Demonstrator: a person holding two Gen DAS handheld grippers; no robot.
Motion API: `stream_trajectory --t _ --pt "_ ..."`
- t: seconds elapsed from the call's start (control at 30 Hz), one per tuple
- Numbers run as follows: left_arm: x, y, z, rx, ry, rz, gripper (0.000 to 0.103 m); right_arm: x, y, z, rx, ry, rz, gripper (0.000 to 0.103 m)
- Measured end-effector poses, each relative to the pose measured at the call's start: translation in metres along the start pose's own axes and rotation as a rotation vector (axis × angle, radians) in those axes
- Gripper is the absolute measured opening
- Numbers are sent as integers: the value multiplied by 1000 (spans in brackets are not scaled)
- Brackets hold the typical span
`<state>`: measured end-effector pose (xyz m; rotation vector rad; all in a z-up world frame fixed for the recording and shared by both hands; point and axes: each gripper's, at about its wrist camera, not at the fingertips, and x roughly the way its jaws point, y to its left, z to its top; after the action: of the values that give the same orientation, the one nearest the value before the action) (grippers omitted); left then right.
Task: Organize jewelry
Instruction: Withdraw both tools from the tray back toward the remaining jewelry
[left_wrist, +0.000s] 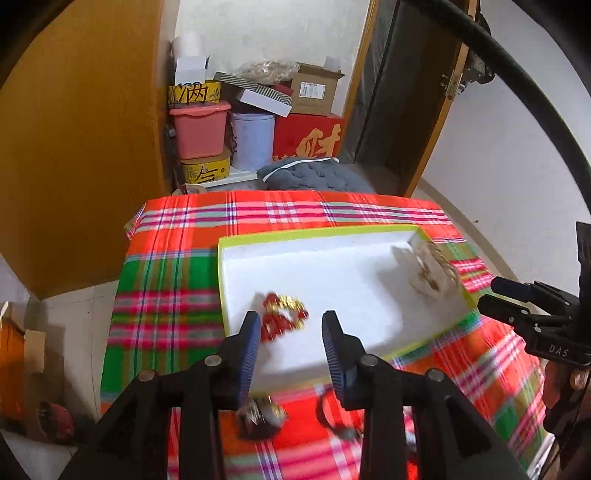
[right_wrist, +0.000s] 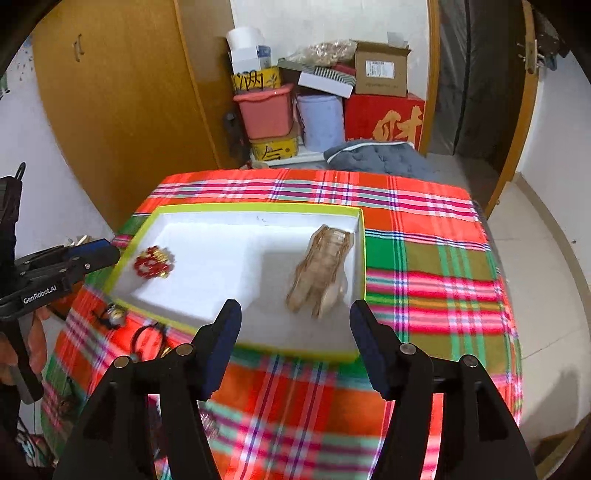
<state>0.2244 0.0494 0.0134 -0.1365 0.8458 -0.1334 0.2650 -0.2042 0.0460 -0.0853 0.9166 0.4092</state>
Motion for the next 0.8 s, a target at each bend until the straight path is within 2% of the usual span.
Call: stream_trajectory --t 0.27,0.43,0.7,0.8 --pt "-58 -17 -42 -12 -40 14 34 -59 19 -46 -24 -43 8 62" --pt "-90 -23 -72 -22 -51 24 34 -83 27 -71 -22 -45 -1 62" --pt "-116 -25 -112 -21 -45 52 34 -104 38 -107 -6 -29 31 62" --pt "-121 -22 -123 -27 -45 71 34 -108 40 -115 -11 -50 49 62"
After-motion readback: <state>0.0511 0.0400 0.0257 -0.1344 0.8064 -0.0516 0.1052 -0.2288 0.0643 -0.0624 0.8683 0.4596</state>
